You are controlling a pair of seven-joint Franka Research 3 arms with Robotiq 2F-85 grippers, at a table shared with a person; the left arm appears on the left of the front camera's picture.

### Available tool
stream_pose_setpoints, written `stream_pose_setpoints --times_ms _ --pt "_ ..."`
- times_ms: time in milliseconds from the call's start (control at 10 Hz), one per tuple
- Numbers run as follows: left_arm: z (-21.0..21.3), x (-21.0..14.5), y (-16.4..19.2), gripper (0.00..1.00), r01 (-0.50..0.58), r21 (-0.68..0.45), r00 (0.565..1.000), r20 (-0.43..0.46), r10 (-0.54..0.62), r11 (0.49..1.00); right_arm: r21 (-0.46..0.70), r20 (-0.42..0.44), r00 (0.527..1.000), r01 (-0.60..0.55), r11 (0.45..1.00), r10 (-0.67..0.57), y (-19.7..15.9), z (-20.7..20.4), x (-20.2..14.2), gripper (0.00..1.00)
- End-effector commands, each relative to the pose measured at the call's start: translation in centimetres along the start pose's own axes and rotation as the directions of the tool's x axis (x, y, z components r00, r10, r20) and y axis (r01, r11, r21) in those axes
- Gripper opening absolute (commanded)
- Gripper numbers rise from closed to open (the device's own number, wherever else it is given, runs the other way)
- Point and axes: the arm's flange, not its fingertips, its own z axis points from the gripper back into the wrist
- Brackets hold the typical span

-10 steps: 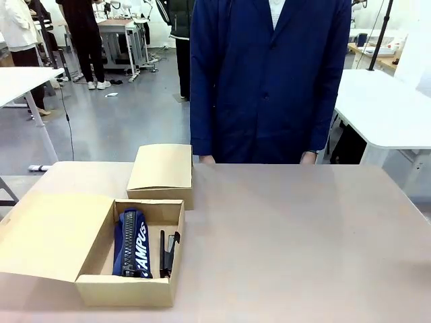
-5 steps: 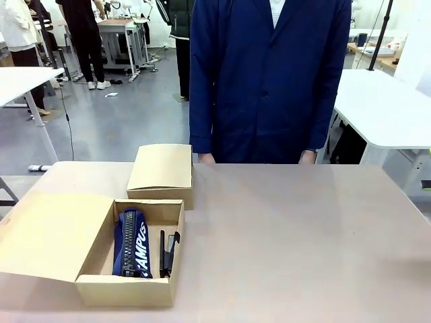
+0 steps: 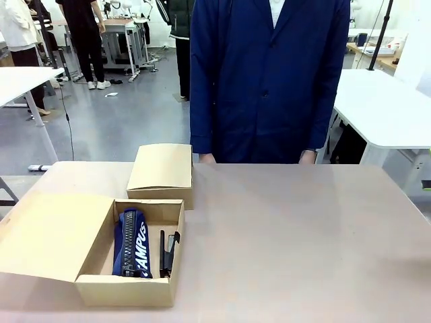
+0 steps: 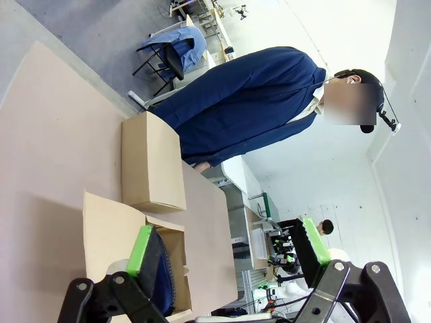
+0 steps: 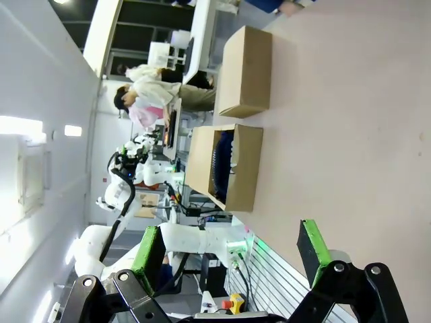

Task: Place items inside the box.
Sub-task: Close the lid of the Mailer Box closest to the robot.

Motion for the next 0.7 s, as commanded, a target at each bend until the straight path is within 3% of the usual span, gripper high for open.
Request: stream_pose_setpoints --times_ms 0,300,400,500,600 --pt "-0.1 0.0 -0.1 1.0 0.015 -0.023 1.0 0.01 -0.015 1.0 -0.003 0.016 1.0 0.017 1.0 -0.017 0.4 0.1 0.3 1.0" --pt "0.0 0.0 0.0 1.0 0.0 0.0 1.0 0.0 0.0 1.0 -0.003 0.016 1.0 0.017 1.0 -0.017 0.4 0.1 0.3 1.0" --pt "-0.8 -0.8 -0.8 1.0 0.306 -0.132 0.952 0.071 -0.299 0.943 -0.003 0.016 1.0 0.017 1.0 -0.017 0.4 0.1 0.3 1.0" --pt "-2.2 -1.7 -1.0 1.0 0.546 -0.16 0.838 0.117 -0.533 0.823 -0.003 0.016 1.0 0.017 1.0 -0.017 0.4 0.1 0.3 1.0" --pt "-4.0 -3.3 -1.2 1.0 0.676 -0.205 0.734 0.105 -0.671 0.708 -0.003 0.016 1.0 0.017 1.0 -0.017 0.4 0.1 0.3 1.0"
